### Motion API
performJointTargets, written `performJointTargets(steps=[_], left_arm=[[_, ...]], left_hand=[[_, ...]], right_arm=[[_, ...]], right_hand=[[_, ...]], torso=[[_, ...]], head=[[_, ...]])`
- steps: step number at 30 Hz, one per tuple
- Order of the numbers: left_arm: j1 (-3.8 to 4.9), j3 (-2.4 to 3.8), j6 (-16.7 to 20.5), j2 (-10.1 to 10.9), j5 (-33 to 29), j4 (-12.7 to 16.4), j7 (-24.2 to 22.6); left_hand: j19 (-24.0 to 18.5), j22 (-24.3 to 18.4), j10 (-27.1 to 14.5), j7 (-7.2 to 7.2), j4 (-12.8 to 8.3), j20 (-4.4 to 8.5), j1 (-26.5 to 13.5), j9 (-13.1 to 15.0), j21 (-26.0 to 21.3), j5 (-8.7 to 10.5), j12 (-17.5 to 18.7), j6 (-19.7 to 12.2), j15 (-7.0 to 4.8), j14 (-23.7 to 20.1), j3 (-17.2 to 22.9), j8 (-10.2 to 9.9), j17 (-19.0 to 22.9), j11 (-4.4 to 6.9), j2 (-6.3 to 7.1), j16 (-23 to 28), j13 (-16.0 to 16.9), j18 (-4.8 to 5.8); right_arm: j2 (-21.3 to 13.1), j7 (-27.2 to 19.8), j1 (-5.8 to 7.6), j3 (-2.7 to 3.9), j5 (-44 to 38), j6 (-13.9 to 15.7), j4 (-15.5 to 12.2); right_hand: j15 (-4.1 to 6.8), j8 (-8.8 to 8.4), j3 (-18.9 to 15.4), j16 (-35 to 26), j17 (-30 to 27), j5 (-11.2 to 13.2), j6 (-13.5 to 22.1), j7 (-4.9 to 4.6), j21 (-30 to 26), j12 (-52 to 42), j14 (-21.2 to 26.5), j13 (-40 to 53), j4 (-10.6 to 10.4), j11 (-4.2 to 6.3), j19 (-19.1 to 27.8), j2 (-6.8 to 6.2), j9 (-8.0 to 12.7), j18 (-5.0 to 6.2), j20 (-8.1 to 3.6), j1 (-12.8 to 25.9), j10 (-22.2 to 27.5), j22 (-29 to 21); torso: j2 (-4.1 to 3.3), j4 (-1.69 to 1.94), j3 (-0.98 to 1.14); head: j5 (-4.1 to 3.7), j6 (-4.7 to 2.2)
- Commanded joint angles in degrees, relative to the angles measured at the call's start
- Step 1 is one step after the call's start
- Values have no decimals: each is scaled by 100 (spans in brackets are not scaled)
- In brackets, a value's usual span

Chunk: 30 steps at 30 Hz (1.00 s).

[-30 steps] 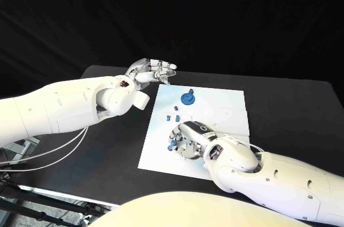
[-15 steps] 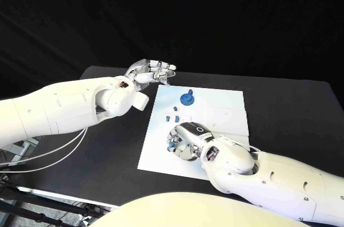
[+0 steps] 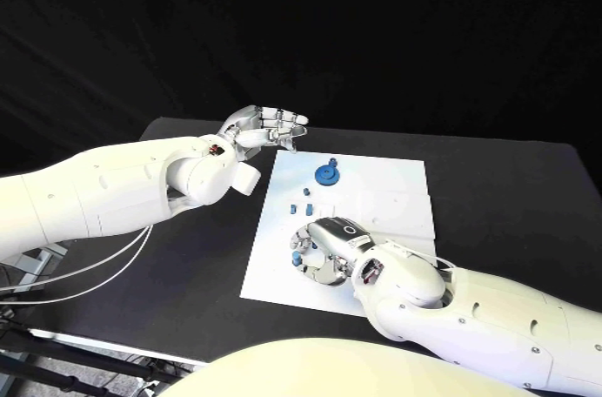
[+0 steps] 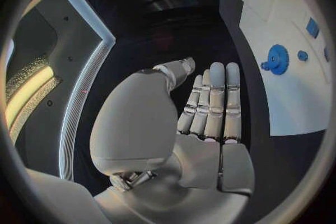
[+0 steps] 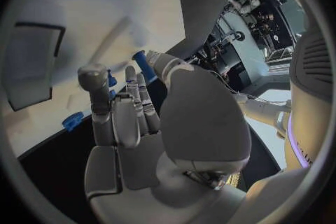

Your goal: Assemble the parts on the task board

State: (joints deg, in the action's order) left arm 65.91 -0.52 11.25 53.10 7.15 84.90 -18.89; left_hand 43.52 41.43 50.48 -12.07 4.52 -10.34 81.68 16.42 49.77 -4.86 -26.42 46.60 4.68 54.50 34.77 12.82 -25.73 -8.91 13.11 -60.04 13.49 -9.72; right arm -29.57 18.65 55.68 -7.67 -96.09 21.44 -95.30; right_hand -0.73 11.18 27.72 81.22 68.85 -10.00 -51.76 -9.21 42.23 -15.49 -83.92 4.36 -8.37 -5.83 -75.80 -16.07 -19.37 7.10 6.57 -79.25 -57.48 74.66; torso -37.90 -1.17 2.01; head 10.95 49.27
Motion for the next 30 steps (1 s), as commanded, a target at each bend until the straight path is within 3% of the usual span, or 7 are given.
performJointTargets(steps=[1, 8, 12, 15, 20, 24, 30], left_arm=[[2, 3, -143, -6, 54, 15, -2], [2, 3, -205, -13, 100, 14, 45], [2, 3, -214, -14, 110, 10, 53], [2, 3, -229, -15, 113, 5, 52], [2, 3, -272, -8, 130, 5, 49], [1, 2, -280, 5, 137, -2, 44], [0, -1, -267, 18, 140, -33, 37]], left_hand=[[-27, -16, -54, -58, 25, -39, -52, -8, -45, -21, -39, -37, 22, -48, -26, 4, 0, -2, 10, 17, -9, -67], [-81, -41, -91, -63, 21, -54, -24, -8, -110, -22, -62, -40, 39, -154, -25, 23, 6, -13, 15, 40, -16, -58], [-94, -47, -102, -66, 28, -59, -29, -9, -126, -17, -67, -45, 45, -175, -32, 26, 7, -17, 19, 42, -17, -56], [-102, -53, -111, -68, 35, -63, -36, -9, -139, -11, -72, -48, 50, -188, -40, 29, 7, -20, 22, 41, -19, -55], [-106, -56, -115, -68, 39, -66, -39, -10, -145, -10, -74, -50, 52, -193, -44, 30, 7, -21, 23, 40, -19, -55], [-106, -56, -115, -68, 39, -66, -39, -10, -145, -10, -74, -50, 52, -193, -44, 30, 7, -21, 23, 40, -19, -55], [-109, -59, -121, -68, 42, -68, -40, -10, -153, -12, -76, -53, 54, -201, -47, 32, 7, -22, 23, 39, -20, -55]], right_arm=[[-11, -131, -3, -2, 39, 260, -19], [-41, -235, -3, -3, 95, 598, -48], [-123, -369, -4, -3, 176, 875, -125], [-315, -606, 5, 5, 336, 1138, -282], [-735, -911, 107, 46, 855, 1325, -571], [-1239, -1036, 282, 100, 1780, 1233, -877], [-1960, -1321, 558, 133, 3224, 902, -1260]], right_hand=[[-47, -34, -151, -32, -42, -29, 77, -9, -85, -118, -95, 19, 1, -10, 44, 44, 9, 70, 18, 25, 170, -29], [-58, -49, -387, -149, -307, -47, 141, -29, 19, -369, 4, 55, -27, -23, -22, 113, 12, 54, 30, -52, 378, 12], [-63, -39, -520, -147, -317, -51, 136, -37, 5, -496, 4, 69, -56, -29, -34, 117, 9, 54, 35, -79, 479, 11], [-61, -33, -716, -143, -324, -59, 137, -35, 5, -678, -2, 89, -110, -26, -53, 143, 10, 53, 36, -127, 579, 16], [-55, -31, -772, -130, -304, -122, 133, -37, 63, -821, -16, 105, -132, -21, -87, 185, 13, 44, 32, -202, 584, 39], [-42, -37, -751, -92, -239, -338, 129, -38, 225, -1045, -56, 136, -193, -7, -164, 193, 24, 20, 21, -218, 465, 100], [-26, -32, -691, -13, -77, -321, 100, -49, 484, -1224, -133, 158, -281, 4, -282, 220, 32, -19, 2, -188, 317, 192]], torso=[[-3, 3, 1], [-4, -2, -10], [-2, 6, -2], [8, 9, -5], [9, -4, -9], [20, -24, -8], [54, -79, 3]], head=[[-7, -11], [-58, -58], [-68, -64], [-90, -65], [-159, -90], [-222, -115], [-255, -138]])
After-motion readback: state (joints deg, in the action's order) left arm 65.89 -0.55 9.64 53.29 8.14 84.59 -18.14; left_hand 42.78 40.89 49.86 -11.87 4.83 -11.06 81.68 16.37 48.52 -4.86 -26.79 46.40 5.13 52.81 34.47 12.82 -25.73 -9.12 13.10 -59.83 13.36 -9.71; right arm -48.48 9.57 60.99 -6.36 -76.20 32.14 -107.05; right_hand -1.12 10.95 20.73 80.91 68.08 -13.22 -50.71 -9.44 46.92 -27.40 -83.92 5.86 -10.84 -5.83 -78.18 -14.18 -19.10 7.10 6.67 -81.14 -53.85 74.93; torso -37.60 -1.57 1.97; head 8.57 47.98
